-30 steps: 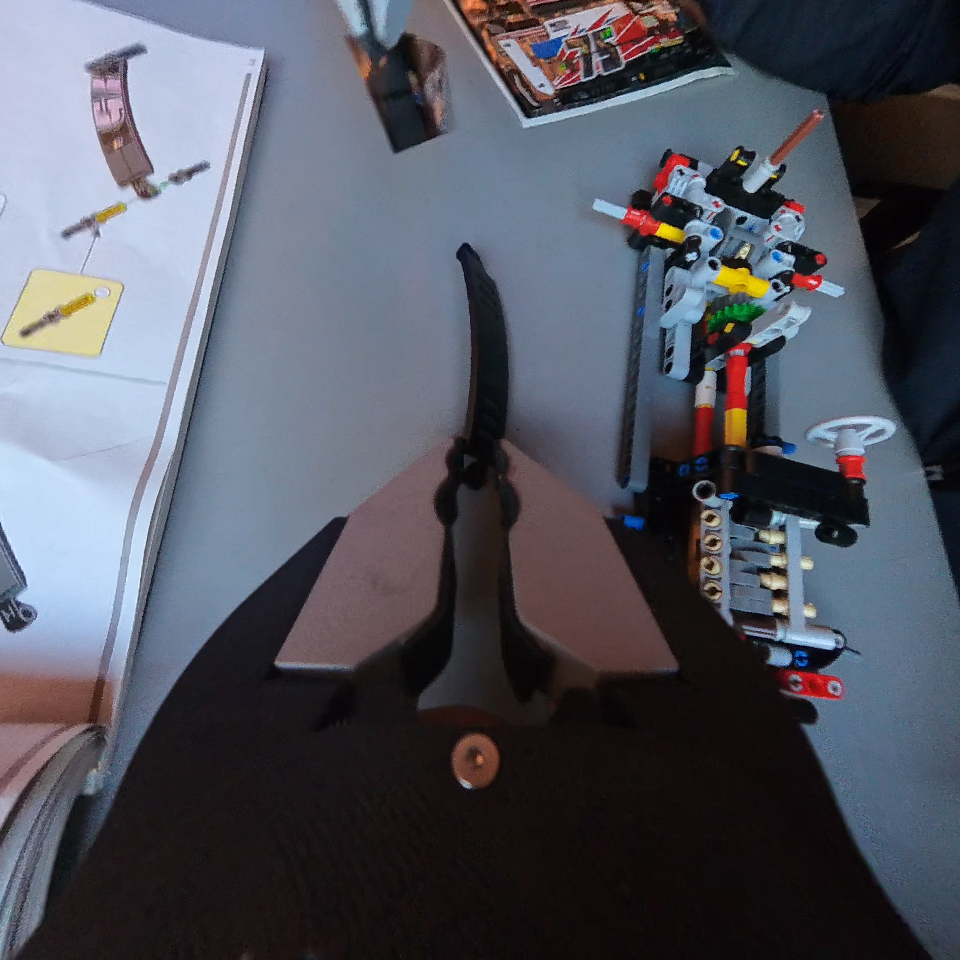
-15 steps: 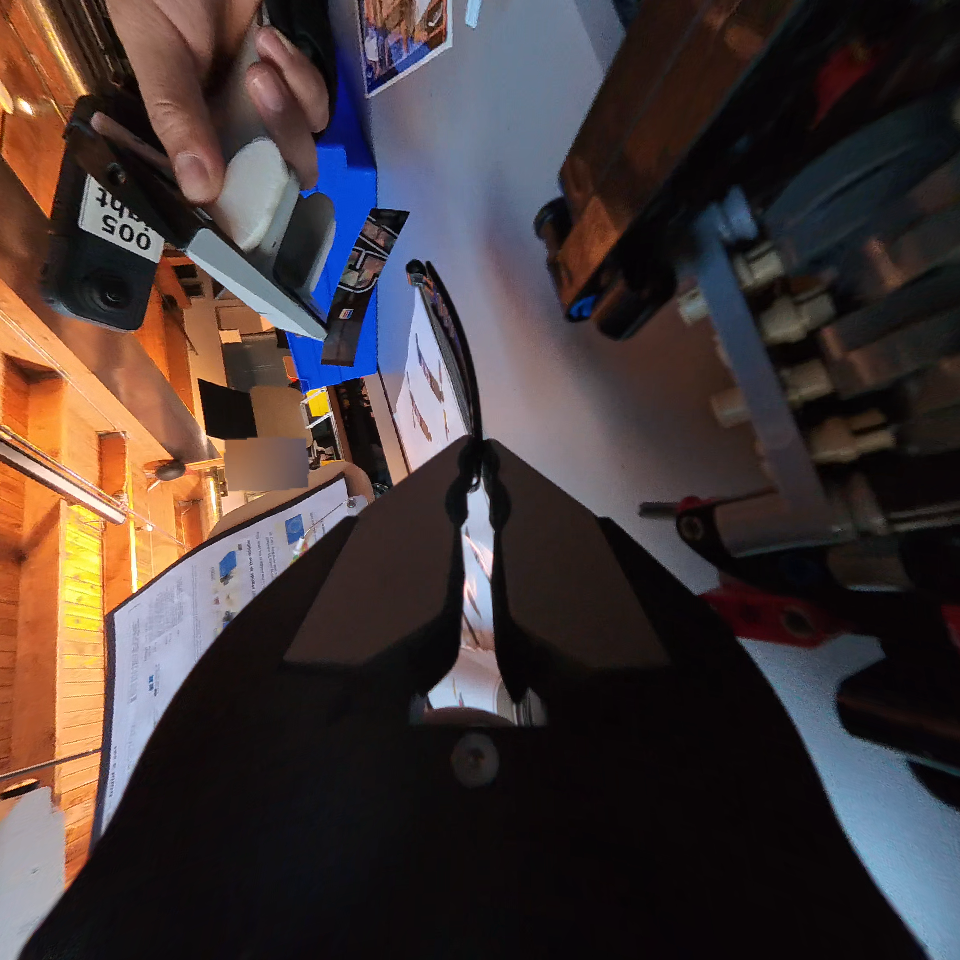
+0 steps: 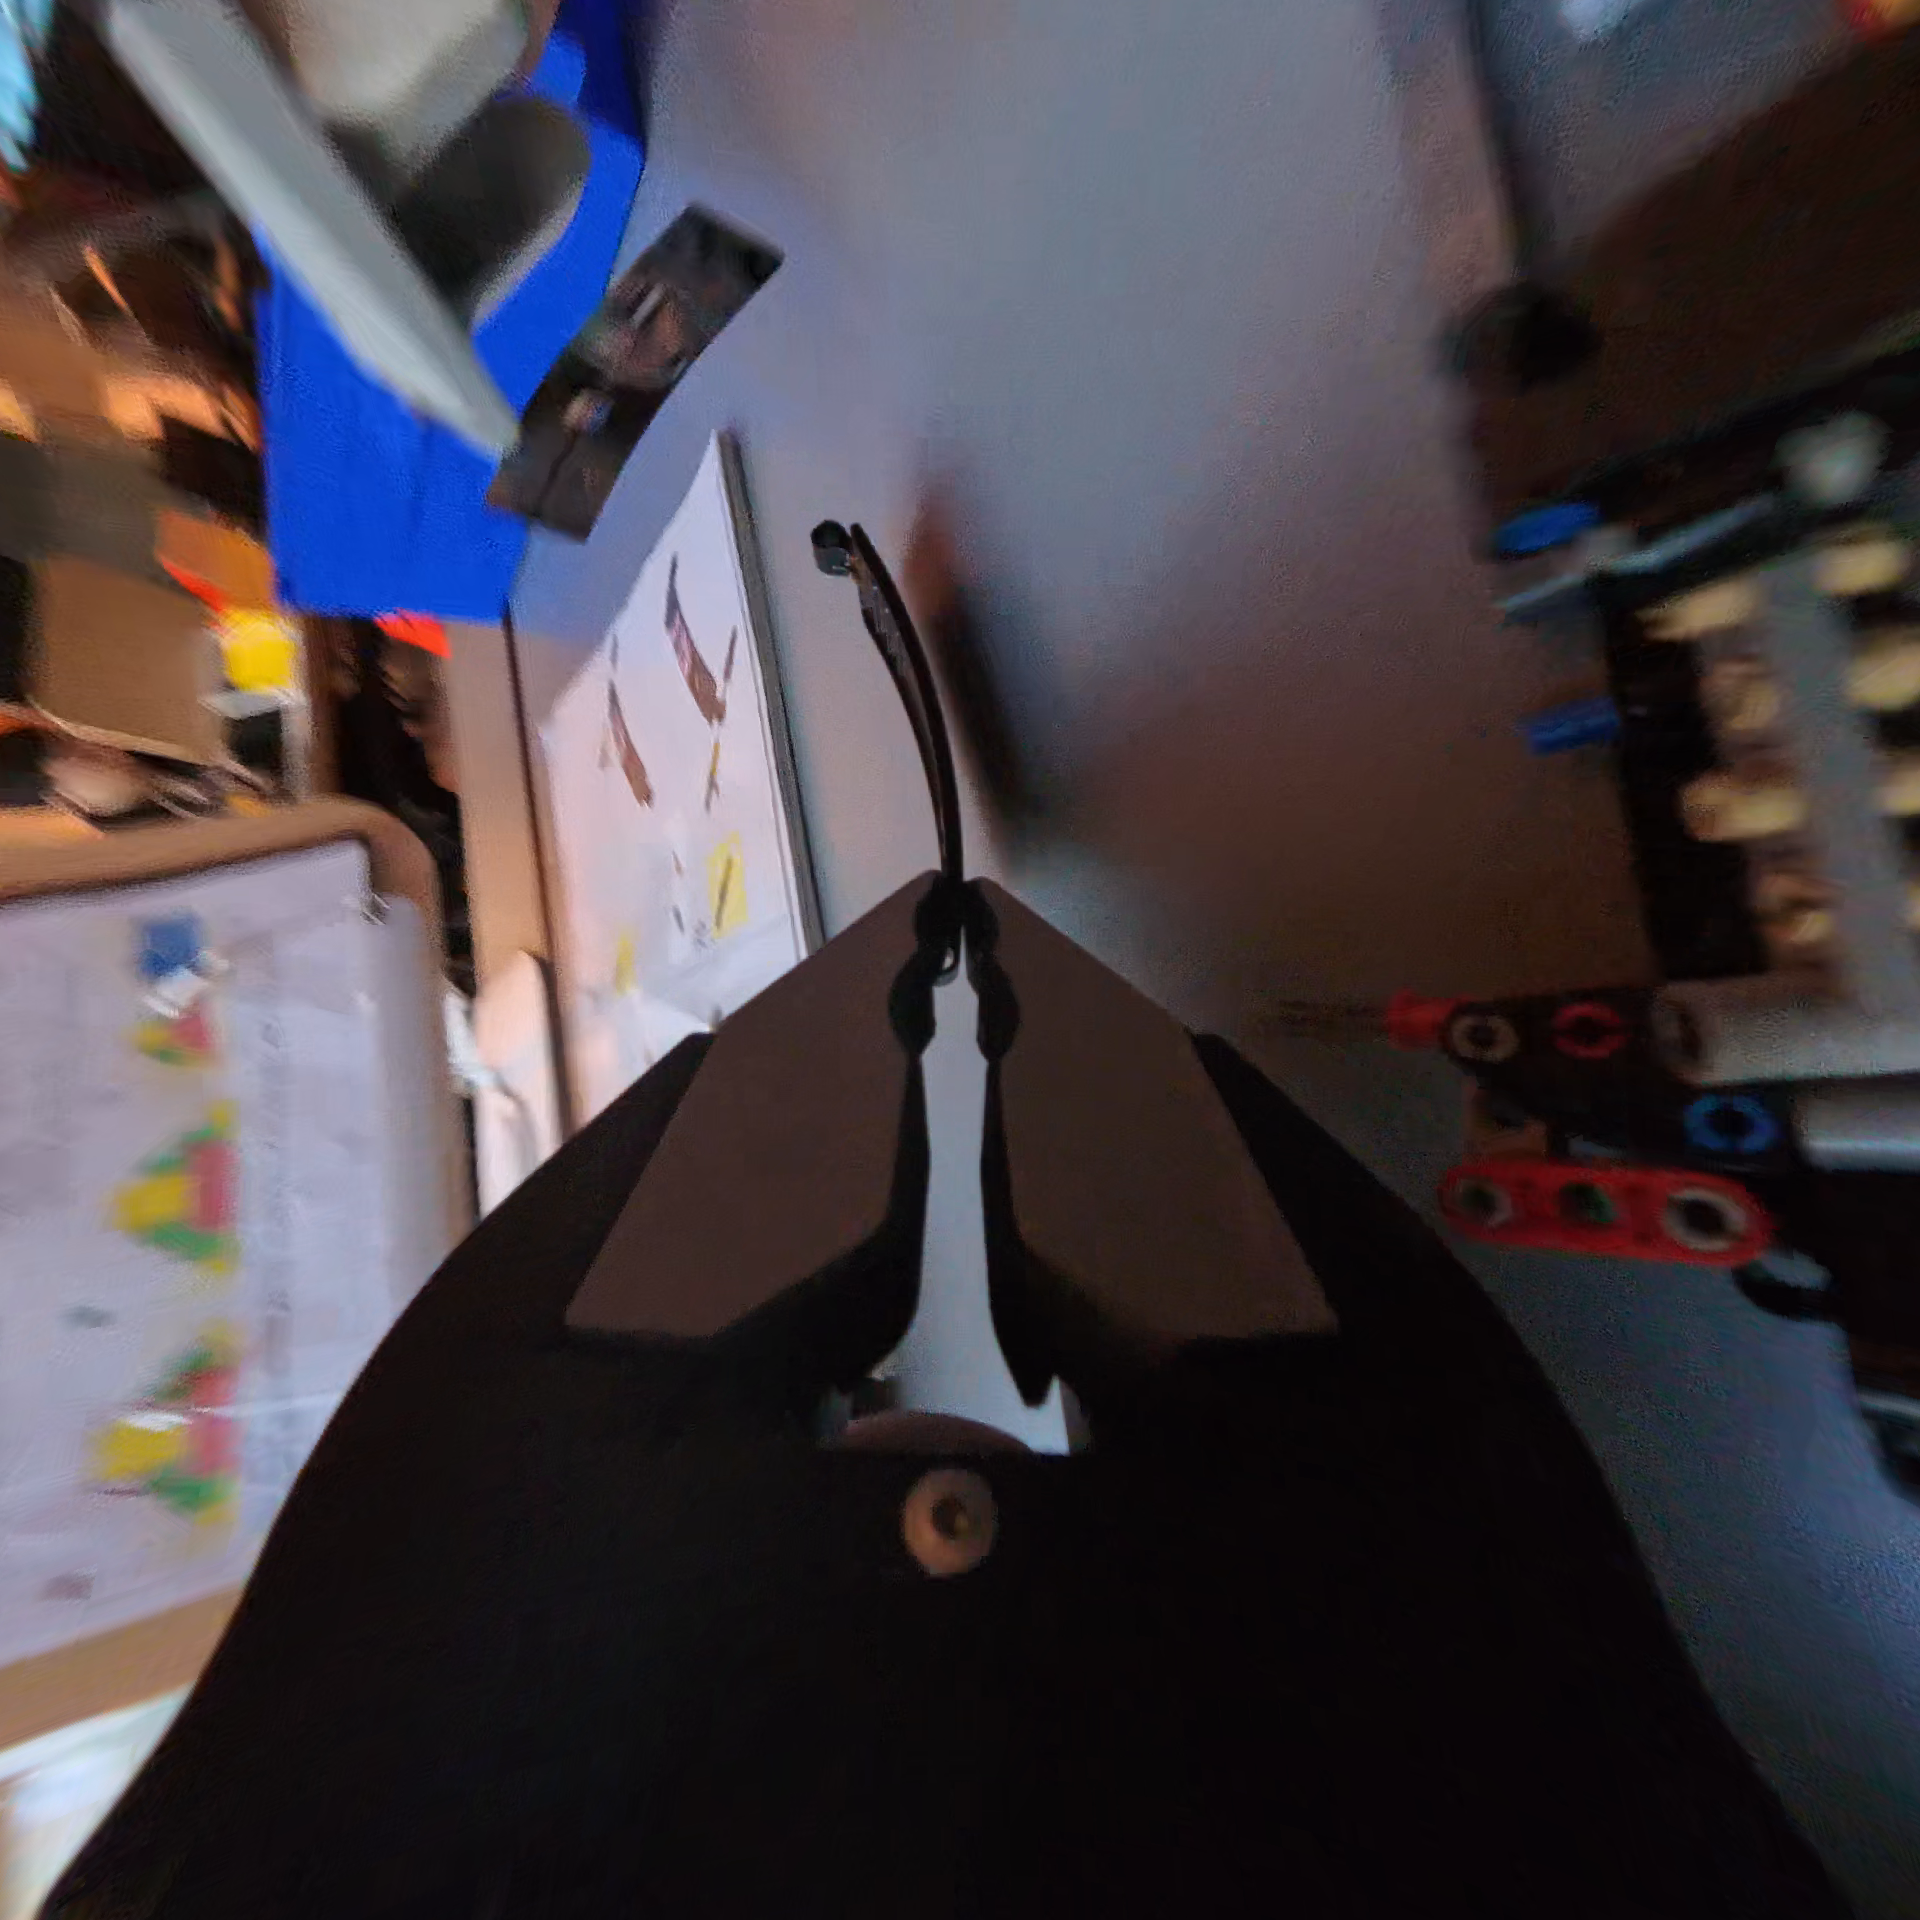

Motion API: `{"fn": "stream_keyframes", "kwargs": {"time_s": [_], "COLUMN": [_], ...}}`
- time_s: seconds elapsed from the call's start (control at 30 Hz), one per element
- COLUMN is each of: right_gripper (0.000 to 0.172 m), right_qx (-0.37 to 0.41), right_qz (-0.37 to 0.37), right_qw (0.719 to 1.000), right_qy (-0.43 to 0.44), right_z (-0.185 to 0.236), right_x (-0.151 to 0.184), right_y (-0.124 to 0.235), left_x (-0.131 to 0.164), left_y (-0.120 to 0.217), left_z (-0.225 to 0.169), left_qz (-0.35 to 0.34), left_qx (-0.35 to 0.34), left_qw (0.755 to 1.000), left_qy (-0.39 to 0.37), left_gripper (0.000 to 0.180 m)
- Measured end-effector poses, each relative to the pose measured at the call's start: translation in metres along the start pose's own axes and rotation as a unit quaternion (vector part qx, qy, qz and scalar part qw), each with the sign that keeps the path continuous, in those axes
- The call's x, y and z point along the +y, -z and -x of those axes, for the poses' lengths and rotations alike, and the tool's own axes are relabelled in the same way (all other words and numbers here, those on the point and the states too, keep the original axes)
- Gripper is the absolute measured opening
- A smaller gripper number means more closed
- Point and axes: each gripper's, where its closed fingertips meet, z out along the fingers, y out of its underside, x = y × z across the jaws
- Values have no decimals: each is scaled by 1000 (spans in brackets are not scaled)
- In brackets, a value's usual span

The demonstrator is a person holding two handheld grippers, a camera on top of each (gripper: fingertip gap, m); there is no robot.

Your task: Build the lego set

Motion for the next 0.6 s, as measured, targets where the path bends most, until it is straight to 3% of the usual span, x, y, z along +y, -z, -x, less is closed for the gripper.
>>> {"fn": "stream_keyframes", "kwargs": {"time_s": [0.07, 0.1, 0.2, 0.3, 0.37, 0.4, 0.47, 0.6], "right_gripper": [0, 0, 0, 0, 0, 0, 0, 0], "right_qx": [-2, -3, -4, -5, -6, -6, -8, -8], "right_qz": [-2, -2, 0, 3, 5, 5, 5, 11], "right_qw": [1000, 1000, 1000, 1000, 1000, 1000, 1000, 1000], "right_qy": [0, 0, 0, 1, 1, 1, 0, -3], "right_z": [1, 1, 2, 2, 3, 2, 3, 1], "right_x": [-1, -1, 0, 1, 1, 2, 1, 4], "right_y": [1, 1, -1, -3, -4, -4, -5, -8], "left_x": [-2, -8, -28, -29, -28, -27, -19, -9], "left_y": [5, 10, 29, 31, 27, 26, 19, 13], "left_z": [1, -4, -12, -20, -24, -25, -28, -25], "left_qz": [-35, -62, -135, -134, -121, -113, -81, -66], "left_qx": [58, 126, 289, 388, 417, 423, 408, 383], "left_qw": [990, 967, 857, 735, 685, 677, 686, 699], "left_qy": [126, 211, 404, 541, 585, 592, 597, 600], "left_gripper": [0, 0, 0, 0, 0, 0, 13, 5]}}
